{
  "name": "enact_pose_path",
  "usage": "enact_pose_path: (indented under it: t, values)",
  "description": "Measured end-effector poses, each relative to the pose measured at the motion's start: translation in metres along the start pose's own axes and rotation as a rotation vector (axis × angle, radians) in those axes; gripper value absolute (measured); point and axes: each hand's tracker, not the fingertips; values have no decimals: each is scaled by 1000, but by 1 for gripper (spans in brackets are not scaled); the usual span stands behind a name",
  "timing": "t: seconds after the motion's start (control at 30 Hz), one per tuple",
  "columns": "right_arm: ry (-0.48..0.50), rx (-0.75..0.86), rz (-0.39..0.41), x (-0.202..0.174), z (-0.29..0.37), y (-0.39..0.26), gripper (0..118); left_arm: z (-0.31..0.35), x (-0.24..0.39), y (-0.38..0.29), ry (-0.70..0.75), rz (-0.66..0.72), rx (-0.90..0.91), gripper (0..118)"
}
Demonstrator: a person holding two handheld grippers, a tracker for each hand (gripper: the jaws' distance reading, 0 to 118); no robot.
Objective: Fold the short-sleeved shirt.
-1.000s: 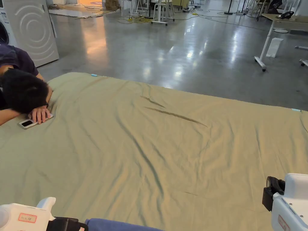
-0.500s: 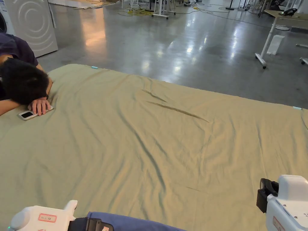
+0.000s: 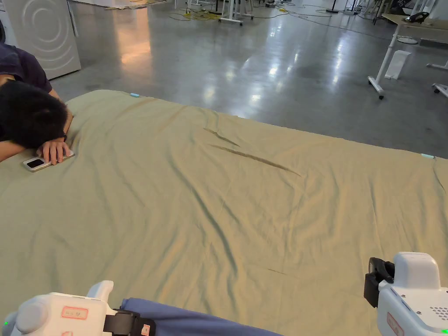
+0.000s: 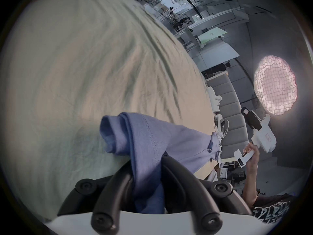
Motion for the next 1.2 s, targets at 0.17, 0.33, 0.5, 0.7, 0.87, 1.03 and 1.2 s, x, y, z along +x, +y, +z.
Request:
enact_pose_path:
  t: [0.17,0.33,0.5,0.7,0.87,1.03,1.2]
  values:
    - [7,6,-12,2,1,2,0,39,13,8,110,-88,62,7]
    - [18,13,-16,2,1,2,0,83,24,12,283,-90,109,7]
    - [30,18,-23,2,1,2,0,97,43,7,324,-50,93,7]
    - [40,23,-36,4,3,1,0,83,92,-9,185,-80,61,7]
    - [35,29,-46,10,8,-3,0,44,136,-18,13,-107,-9,7]
    - [11,27,-34,19,15,-10,0,-24,159,-19,-28,-116,-117,7]
    - [-20,14,-49,34,22,-18,0,-106,164,-29,103,-104,-228,7]
